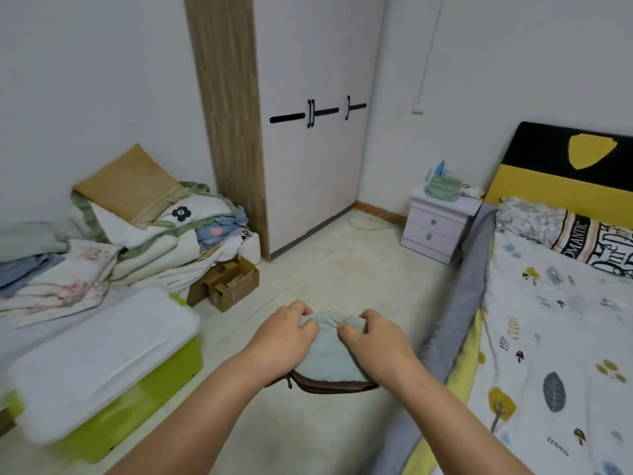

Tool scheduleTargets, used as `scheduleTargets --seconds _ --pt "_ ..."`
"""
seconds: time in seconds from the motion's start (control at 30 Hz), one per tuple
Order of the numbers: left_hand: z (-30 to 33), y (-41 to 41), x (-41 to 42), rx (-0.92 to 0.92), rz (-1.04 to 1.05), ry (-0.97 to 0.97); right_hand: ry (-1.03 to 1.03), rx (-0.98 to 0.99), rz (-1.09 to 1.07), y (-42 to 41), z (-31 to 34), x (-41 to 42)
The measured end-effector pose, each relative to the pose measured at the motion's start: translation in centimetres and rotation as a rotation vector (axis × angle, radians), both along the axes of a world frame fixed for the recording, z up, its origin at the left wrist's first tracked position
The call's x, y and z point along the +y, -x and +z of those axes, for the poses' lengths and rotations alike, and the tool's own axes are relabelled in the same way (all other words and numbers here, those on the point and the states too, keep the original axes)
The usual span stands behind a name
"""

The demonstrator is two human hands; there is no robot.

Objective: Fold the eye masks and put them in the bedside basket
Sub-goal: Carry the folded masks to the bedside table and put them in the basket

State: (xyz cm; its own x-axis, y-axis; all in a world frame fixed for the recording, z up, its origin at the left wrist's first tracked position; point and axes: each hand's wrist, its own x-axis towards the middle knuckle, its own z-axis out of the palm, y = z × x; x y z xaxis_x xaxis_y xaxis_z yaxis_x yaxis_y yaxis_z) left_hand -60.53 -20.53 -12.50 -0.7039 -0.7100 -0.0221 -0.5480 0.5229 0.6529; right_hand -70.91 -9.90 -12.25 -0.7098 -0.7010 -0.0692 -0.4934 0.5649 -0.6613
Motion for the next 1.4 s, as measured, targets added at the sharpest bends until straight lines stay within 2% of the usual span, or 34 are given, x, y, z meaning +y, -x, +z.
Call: scheduleTargets --seconds 0.27,0.77,1.17,1.4 --pt "0.5 1.1 -7.9 -0.003 0.004 -0.012 0.002 -0.020 0.029 1.5 0.3 -8.1" --pt "2.5 10.9 -24.5 -0.035 -0.097 -0.044 0.022 -0.029 -0.059 10.3 1.6 -23.9" --pt "2.5 20.7 -38.8 -0.042 -0.359 0.007 0.047 -0.017 -0.325 17.0 1.4 -36.1" --pt "2.5 27.1 -44.0 -0.062 -0.481 -0.004 0.037 -0.030 -0.439 21.7 1.3 -40.6"
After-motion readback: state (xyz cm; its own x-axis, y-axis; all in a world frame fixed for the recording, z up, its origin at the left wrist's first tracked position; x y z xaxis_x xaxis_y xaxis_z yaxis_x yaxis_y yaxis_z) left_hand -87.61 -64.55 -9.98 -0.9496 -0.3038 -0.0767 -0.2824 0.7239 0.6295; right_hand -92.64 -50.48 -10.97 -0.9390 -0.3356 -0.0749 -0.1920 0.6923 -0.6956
